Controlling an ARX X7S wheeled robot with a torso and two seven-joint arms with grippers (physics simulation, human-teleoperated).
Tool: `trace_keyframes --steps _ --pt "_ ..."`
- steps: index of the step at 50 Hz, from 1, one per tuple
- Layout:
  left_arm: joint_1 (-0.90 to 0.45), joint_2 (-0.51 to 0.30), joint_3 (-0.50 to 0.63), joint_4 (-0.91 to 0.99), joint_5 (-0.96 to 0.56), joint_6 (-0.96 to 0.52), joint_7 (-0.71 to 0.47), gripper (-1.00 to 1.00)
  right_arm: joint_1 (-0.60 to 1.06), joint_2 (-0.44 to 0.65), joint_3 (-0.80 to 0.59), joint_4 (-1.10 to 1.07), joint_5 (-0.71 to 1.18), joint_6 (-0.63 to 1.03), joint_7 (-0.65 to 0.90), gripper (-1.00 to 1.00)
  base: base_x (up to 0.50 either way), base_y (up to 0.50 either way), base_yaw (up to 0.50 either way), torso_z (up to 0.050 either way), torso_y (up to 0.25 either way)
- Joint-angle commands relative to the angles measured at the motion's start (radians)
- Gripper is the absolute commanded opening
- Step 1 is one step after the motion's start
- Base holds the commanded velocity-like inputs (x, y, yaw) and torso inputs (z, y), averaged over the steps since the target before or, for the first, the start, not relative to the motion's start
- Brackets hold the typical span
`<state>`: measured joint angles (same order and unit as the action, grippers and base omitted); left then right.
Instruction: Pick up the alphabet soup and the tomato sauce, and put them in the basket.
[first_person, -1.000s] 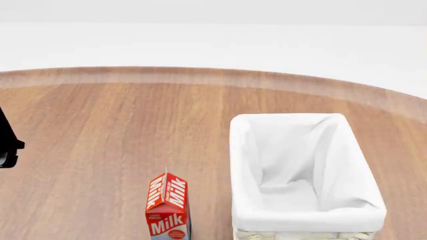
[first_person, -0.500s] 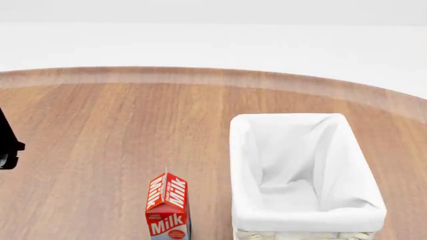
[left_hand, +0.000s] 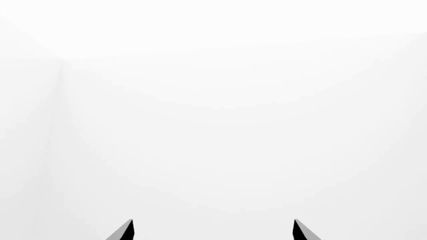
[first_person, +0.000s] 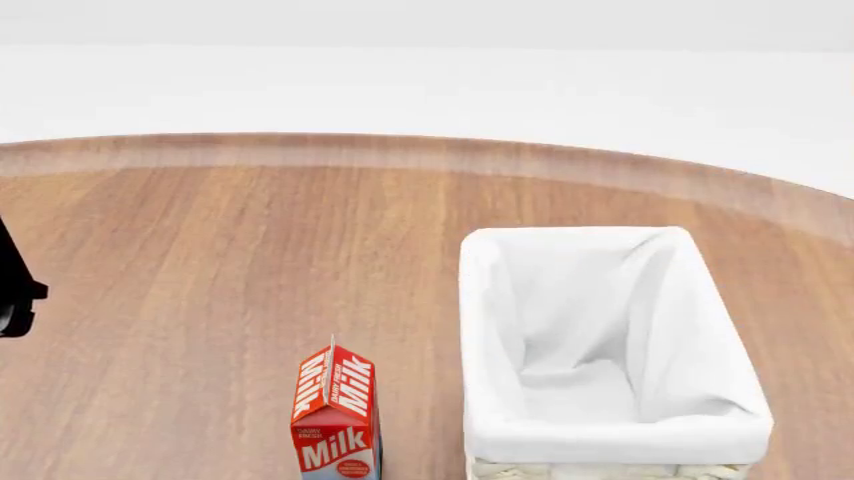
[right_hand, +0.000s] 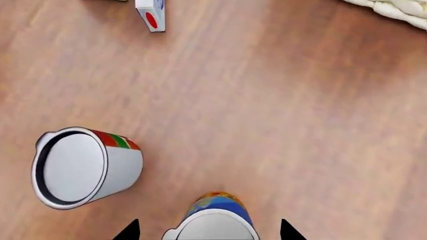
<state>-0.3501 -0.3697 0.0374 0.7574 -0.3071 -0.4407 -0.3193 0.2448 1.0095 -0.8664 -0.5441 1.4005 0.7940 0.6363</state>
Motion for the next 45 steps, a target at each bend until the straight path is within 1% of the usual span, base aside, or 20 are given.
trace_keyframes --steps 1,45 --pt "-0.002 -0.003 0.002 0.0 -0.003 0.0 -0.004 1.0 -0.033 -0.011 -0.013 0.035 -0.037 -0.029 -0.034 1.0 0.0 0.0 0.0 0.0 0.0" --pt "-0.001 -0.012 0.018 -0.011 -0.005 0.015 -0.015 1.0 -0.11 -0.043 -0.051 0.113 -0.135 -0.108 -0.124 1.0 0.0 0.0 0.0 0.0 0.0"
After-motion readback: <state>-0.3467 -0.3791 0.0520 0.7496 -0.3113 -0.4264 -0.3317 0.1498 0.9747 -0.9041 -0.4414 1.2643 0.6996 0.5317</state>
